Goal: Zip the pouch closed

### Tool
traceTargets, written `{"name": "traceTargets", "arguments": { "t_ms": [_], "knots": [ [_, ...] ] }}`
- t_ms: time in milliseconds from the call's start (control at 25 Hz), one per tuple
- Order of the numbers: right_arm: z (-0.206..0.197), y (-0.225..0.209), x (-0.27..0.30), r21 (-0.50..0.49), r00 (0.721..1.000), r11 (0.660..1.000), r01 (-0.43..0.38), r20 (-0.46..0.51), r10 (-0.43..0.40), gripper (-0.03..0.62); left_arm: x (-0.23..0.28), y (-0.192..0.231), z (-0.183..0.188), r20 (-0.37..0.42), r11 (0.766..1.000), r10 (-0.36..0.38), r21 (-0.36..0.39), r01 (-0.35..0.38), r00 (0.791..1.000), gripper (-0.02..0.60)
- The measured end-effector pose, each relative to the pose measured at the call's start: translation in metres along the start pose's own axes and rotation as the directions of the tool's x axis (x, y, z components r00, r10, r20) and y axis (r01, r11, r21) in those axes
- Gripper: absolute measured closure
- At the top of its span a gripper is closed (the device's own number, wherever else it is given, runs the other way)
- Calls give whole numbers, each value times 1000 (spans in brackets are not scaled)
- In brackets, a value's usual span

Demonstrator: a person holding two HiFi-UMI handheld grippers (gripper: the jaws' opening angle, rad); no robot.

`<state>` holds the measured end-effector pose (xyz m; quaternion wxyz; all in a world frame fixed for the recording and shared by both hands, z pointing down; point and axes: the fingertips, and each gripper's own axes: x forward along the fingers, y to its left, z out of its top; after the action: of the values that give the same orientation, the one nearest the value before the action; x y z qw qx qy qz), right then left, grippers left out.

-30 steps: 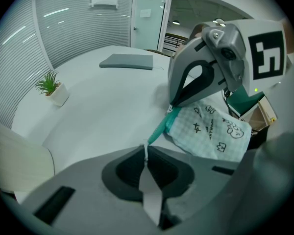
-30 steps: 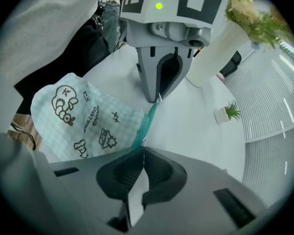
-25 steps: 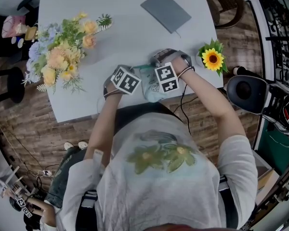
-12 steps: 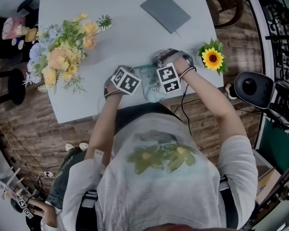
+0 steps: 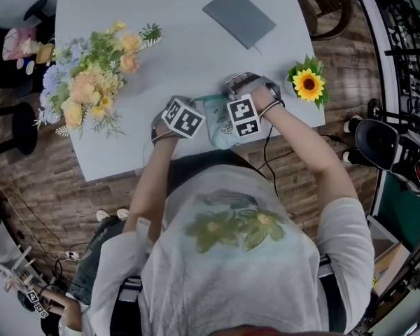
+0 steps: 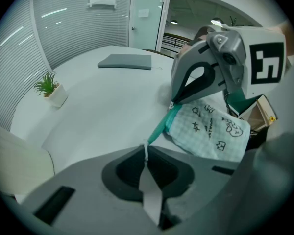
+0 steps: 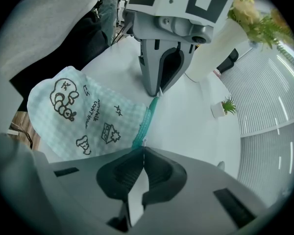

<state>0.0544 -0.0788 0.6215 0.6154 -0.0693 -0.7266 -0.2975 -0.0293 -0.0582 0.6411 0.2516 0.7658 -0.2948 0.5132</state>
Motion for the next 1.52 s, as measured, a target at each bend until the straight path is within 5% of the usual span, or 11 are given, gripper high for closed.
{"name": "traceTargets", "arguments": {
  "t_ms": [1520],
  "knots": [
    [-8, 3, 0, 37, 992, 996, 78, -100, -74, 576, 1, 0, 0, -13, 1000, -3, 26, 4, 1000, 557]
  ]
}}
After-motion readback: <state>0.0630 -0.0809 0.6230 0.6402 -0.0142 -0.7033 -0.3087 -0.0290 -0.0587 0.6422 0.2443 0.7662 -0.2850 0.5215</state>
